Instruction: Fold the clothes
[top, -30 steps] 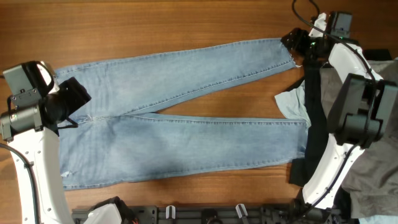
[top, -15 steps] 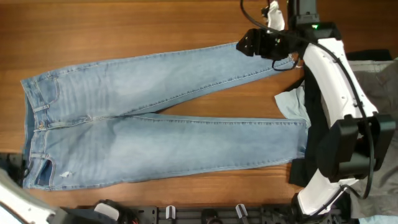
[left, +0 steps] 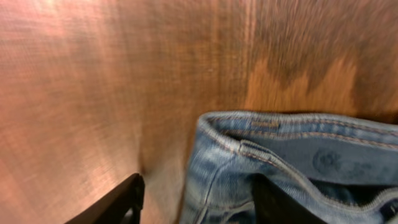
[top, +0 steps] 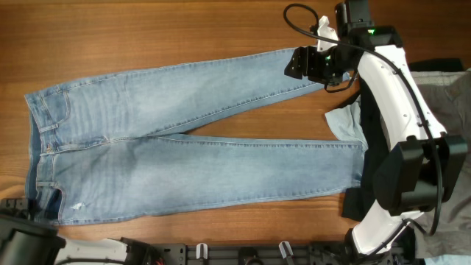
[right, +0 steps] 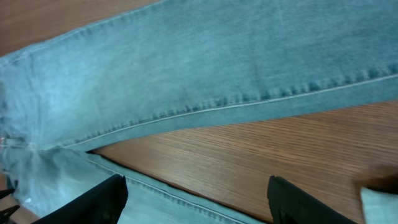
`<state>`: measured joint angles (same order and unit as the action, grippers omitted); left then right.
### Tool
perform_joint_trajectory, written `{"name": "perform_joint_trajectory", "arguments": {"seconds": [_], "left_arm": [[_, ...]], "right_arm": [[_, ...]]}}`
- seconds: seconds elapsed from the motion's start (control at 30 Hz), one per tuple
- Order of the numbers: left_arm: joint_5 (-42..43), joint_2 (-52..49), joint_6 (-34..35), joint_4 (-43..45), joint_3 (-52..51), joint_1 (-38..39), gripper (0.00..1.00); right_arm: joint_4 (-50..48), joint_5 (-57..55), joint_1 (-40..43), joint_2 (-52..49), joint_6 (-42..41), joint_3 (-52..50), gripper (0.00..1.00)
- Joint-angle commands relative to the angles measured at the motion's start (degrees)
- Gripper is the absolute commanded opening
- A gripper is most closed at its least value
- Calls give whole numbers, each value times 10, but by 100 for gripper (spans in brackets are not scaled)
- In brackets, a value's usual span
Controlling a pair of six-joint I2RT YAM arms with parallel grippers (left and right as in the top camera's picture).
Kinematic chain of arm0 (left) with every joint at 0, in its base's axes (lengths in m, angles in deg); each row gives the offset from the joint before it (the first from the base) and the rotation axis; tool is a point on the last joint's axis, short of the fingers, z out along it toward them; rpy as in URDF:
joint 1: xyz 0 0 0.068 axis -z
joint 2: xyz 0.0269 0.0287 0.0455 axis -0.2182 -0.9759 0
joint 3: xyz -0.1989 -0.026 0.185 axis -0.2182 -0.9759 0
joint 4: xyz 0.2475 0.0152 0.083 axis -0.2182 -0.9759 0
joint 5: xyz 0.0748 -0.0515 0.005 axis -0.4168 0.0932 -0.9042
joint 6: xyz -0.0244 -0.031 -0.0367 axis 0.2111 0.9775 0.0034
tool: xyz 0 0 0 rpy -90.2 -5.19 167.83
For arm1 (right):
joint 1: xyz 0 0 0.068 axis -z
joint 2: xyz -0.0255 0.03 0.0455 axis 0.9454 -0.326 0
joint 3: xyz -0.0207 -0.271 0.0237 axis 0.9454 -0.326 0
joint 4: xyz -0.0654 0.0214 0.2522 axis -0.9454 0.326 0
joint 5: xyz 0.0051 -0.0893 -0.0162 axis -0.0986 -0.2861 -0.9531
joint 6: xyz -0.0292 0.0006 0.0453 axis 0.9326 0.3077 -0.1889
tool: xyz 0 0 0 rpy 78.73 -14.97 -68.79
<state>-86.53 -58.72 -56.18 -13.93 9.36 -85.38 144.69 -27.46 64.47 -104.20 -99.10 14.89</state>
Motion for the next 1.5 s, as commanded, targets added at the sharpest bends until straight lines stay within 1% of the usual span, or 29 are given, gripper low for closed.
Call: {"name": "perform_joint_trajectory", "arguments": {"seconds": [0.0,0.03,0.07,0.1,0.13,0.17,0.2,0.23,0.3,0.37,0.4,0.5,0.53,0.57,0.67,0.8,0.87,0.93,0.97,1.07,1.1,1.13,1.23,1.3,1.33,1.37,1.4,1.43,1.47], "left_arm": [[21,-39,-30,28,-5,-3,52],[21,-43,-31,43,-5,-3,50],[24,-45,-31,53,-5,-3,45],[26,-46,-31,60,-5,-3,38],[30,-46,-31,66,-5,-3,26],[36,-46,-31,66,-5,-3,16],[43,-46,-31,66,-5,-3,9],[56,-46,-30,66,-5,-3,4],[66,-46,-30,66,-5,-3,4],[70,-46,-28,65,-5,-3,4],[70,-46,-28,64,-5,-3,4],[71,-46,-26,64,-5,-3,4],[71,-46,-24,64,-5,-3,4],[70,-46,-22,64,-5,-3,4],[70,-46,-15,64,-5,-3,4],[71,-46,-15,64,-5,-3,4],[76,-46,-13,67,-5,-3,4],[83,-46,-13,68,-5,-3,4],[83,-46,-13,68,-5,-3,4],[84,-46,-13,67,-5,-3,4],[86,-46,-13,66,-5,-3,4],[86,-46,-13,65,-5,-3,4],[91,-46,-13,63,-5,-3,4],[94,-46,-13,63,-5,-3,4],[94,-46,-13,63,-5,-3,4],[94,-46,-13,63,-5,-3,4],[92,-45,-13,61,-4,-3,4],[91,-30,-13,55,-3,-3,4],[91,-19,-13,52,-2,-3,4]], "right_arm": [[3,-32,0,-2,-7,2,77],[5,-36,0,-2,-15,2,77],[7,-44,0,-2,-23,2,77],[11,-56,0,-2,-32,2,77],[28,-88,2,-2,-63,2,77],[45,-115,4,-2,-90,2,77],[64,-138,9,-2,-114,2,77],[92,-162,19,-2,-141,-3,77],[121,-169,36,-2,-153,-19,76],[141,-167,68,-2,-153,-72,64],[144,-158,85,-2,-153,-104,60],[139,-100,133,-2,-137,-196,56],[132,-78,147,-1,-123,-232,56],[125,-70,152,0,-121,-260,59],[118,-71,151,14,-123,-315,63],[114,-71,151,72,-126,-384,65],[103,-76,151,116,-154,-428,69],[60,-80,151,152,-190,-476,70],[40,-78,151,160,-208,-495,69],[12,-74,151,160,-228,-530,62],[-4,-73,151,160,-238,-544,56],[-12,-73,151,160,-245,-552,54],[-35,-74,151,160,-247,-562,54],[-56,-73,151,160,-250,-563,26],[-59,-73,151,160,-244,-562,17],[-59,-73,151,160,-239,-560,11],[-39,-74,151,164,-185,-534,4],[-3,-73,151,178,-150,-491,4],[15,-72,151,185,-136,-464,4]]}}
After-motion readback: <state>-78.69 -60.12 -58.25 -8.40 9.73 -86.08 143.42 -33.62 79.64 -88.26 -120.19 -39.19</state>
